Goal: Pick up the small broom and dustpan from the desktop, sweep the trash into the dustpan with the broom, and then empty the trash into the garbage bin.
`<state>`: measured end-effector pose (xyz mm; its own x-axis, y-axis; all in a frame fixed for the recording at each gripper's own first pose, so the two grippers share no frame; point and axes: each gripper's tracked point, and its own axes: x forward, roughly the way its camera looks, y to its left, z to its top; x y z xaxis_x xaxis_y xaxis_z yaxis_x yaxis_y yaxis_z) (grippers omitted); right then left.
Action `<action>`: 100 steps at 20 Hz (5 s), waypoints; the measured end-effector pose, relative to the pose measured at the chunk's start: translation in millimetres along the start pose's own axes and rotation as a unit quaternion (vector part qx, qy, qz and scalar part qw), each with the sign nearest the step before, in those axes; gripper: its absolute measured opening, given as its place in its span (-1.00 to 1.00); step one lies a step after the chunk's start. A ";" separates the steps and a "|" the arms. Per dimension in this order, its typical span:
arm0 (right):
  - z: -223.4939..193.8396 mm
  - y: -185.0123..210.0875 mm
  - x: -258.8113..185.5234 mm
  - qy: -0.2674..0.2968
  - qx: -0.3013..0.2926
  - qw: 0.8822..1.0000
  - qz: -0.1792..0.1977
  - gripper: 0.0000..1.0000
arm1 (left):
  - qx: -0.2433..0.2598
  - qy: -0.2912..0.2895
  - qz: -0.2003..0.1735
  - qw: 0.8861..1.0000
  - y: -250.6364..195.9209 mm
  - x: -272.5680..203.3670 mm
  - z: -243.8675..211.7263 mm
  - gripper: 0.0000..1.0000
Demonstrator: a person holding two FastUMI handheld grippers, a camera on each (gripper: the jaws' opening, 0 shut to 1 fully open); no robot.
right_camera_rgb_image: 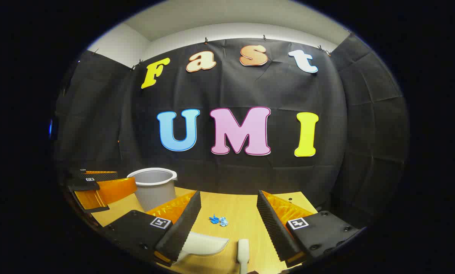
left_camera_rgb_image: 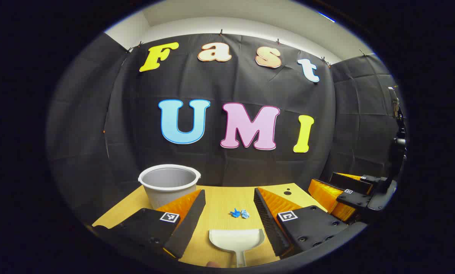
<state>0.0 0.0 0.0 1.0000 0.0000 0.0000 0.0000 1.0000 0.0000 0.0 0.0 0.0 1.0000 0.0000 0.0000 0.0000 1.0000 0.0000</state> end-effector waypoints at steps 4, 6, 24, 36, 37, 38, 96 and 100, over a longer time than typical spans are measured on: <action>2.9 -5.9 -3.7 -0.006 0.001 1.000 -0.004 0.89 | 0.015 0.000 -0.015 1.000 -10.3 3.9 0.8 0.53; 1.4 -9.7 -6.0 -0.004 0.003 1.000 -0.008 0.89 | 0.029 -0.007 -0.017 0.999 -12.2 6.1 5.8 0.53; 6.6 -24.5 -7.5 -0.011 0.018 0.999 -0.033 0.89 | 0.047 -0.010 -0.021 0.999 -3.2 8.4 -1.2 0.53; 23.2 -5.8 -13.2 -0.024 0.005 0.998 -0.053 0.89 | 0.022 -0.016 -0.040 0.999 6.4 -5.9 -1.7 0.53; 26.0 -3.4 -13.1 -0.027 0.001 0.998 -0.053 0.89 | 0.021 -0.016 -0.041 0.999 7.7 -6.1 -1.8 0.53; 27.7 -0.7 -13.2 -0.031 -0.005 0.998 -0.052 0.89 | 0.020 -0.016 -0.041 0.999 8.8 -6.9 -1.7 0.53; -216.8 -69.2 32.1 0.342 0.103 0.934 0.020 0.89 | -0.002 0.641 0.028 0.767 -13.9 49.1 -333.3 -0.42; -265.7 -41.4 2.6 0.453 0.105 0.885 0.021 0.90 | -0.016 0.627 0.013 0.779 -7.9 42.7 -333.6 -0.42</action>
<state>2.6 -41.4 -265.7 0.5895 0.1330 -0.7967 0.0570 0.9770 0.2054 42.7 -7.9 -333.6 0.2138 0.0006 -0.9769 -0.0402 0.9992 -0.0082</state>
